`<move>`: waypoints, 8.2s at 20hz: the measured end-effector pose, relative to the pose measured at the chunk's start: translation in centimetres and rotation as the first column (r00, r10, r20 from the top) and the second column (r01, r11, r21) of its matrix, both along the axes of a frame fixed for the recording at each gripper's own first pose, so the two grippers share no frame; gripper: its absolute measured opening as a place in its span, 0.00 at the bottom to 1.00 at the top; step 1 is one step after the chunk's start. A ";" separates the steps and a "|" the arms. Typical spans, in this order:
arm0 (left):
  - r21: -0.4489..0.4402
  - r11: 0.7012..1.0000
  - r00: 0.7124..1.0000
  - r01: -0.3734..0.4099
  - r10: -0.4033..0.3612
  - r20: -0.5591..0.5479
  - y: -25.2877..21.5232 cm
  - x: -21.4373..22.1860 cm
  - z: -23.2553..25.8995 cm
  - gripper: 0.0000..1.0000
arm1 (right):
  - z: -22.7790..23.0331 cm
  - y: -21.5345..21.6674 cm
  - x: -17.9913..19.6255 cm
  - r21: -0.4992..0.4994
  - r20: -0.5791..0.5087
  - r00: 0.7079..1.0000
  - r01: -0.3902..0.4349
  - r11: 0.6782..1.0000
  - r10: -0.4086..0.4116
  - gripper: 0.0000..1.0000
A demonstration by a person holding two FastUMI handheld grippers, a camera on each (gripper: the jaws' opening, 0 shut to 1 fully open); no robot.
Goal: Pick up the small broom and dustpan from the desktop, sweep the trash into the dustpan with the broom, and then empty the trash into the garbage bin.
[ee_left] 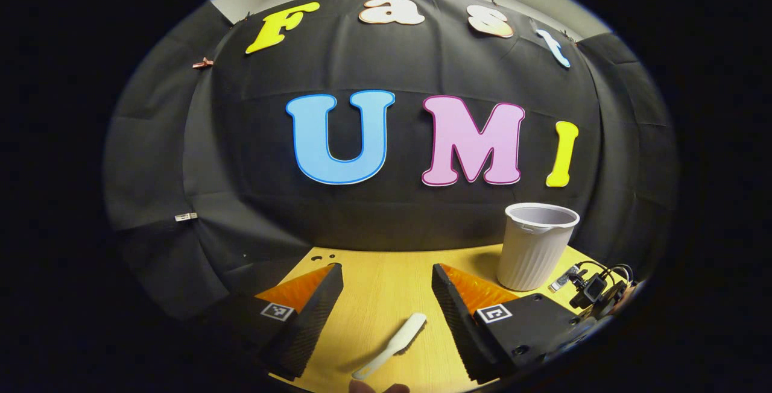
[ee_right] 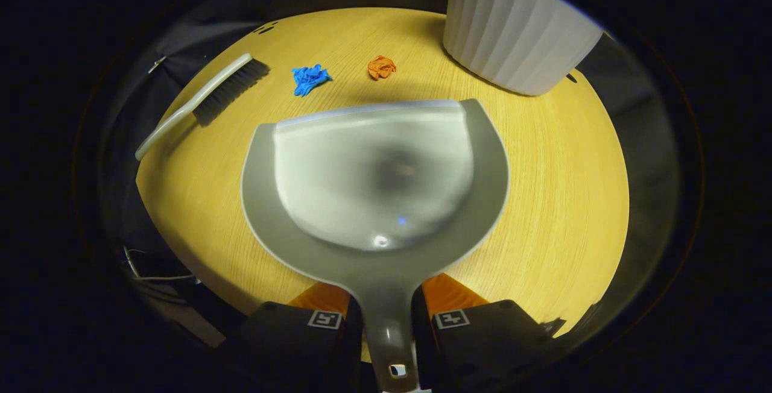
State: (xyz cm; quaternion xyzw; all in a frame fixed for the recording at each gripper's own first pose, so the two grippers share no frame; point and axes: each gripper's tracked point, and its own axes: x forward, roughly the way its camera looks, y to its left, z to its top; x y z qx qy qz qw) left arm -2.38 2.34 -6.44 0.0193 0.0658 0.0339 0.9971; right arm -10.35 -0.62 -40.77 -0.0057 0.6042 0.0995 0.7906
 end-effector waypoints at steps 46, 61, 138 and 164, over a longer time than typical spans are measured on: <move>0.108 0.916 0.536 0.386 -0.128 -0.834 0.3 8.4 -29.4 0.24 | 6.3 -3.8 -2.4 -0.033 -0.069 0.965 -0.254 0.967 0.251 0.33; 0.144 0.785 0.486 0.603 -0.218 -0.847 -10.7 15.3 -31.5 0.25 | 4.3 -3.5 0.7 -0.040 -0.149 0.937 -0.324 0.945 0.315 0.36; -0.253 0.920 0.510 0.301 -0.379 -0.772 -5.0 1.6 -27.3 0.25 | 29.0 -26.7 23.2 -0.475 -0.230 0.944 -0.322 0.819 0.237 0.36; -0.215 0.943 0.539 0.253 -0.322 -0.779 -4.5 1.3 -26.9 0.25 | 30.3 -25.8 25.0 -0.409 -0.055 0.967 -0.248 0.878 0.248 0.35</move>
